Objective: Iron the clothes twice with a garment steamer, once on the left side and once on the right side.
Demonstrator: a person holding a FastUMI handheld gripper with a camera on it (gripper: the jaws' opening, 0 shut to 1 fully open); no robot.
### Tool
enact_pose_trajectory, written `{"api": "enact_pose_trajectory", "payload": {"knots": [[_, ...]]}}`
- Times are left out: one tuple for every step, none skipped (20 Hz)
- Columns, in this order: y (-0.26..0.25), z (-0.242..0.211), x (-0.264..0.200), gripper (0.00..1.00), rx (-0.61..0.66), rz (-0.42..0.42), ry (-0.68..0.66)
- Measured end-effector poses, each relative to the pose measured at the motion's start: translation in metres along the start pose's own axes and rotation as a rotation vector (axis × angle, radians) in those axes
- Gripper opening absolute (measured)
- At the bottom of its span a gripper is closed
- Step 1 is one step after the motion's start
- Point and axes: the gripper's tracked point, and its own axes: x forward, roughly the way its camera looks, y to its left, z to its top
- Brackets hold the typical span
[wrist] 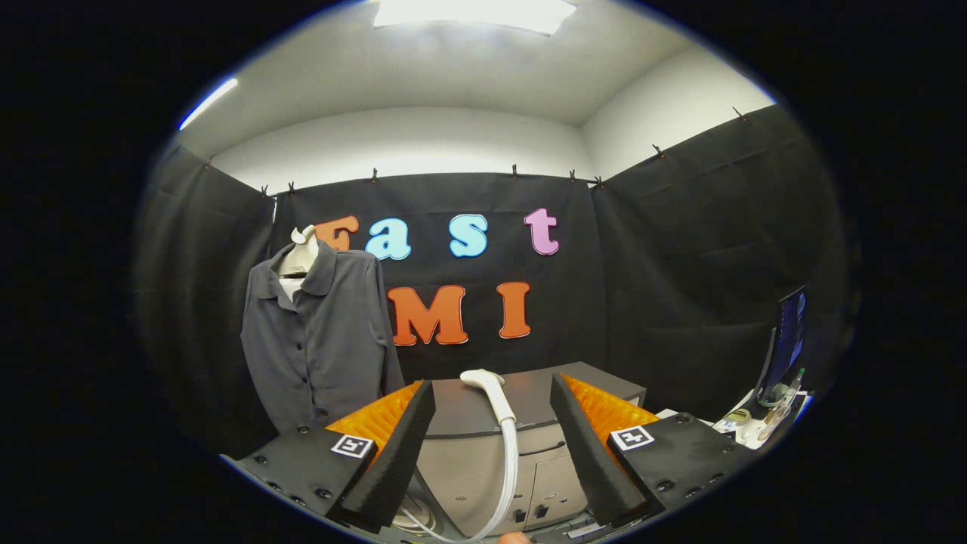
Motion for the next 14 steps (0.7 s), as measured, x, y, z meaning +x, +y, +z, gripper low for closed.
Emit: {"api": "enact_pose_trajectory", "payload": {"knots": [[-0.005, -0.001, 0.006, 0.98, -0.002, 0.004, 0.010], [-0.010, -0.003, 0.010, 0.98, -0.005, 0.007, 0.017], [-0.015, -0.002, 0.017, 0.98, -0.006, 0.009, 0.020], [-0.019, -0.003, 0.023, 0.98, -0.007, 0.012, 0.025], [-0.025, -0.004, 0.031, 0.98, -0.007, 0.014, 0.029], [-0.029, -0.004, 0.039, 0.98, -0.005, 0.016, 0.033], [-0.031, -0.005, 0.047, 0.98, -0.002, 0.021, 0.039], [-0.033, -0.006, 0.055, 0.98, 0.000, 0.026, 0.045], [-0.034, -0.006, 0.062, 0.98, -0.002, 0.033, 0.052], [-0.035, -0.006, 0.069, 0.98, -0.007, 0.042, 0.058], [-0.035, -0.004, 0.077, 0.98, -0.014, 0.051, 0.058], [-0.036, -0.004, 0.085, 0.98, -0.021, 0.061, 0.058], [-0.036, -0.003, 0.092, 0.98, -0.026, 0.073, 0.059], [-0.035, -0.003, 0.099, 0.98, -0.026, 0.087, 0.063]]}}
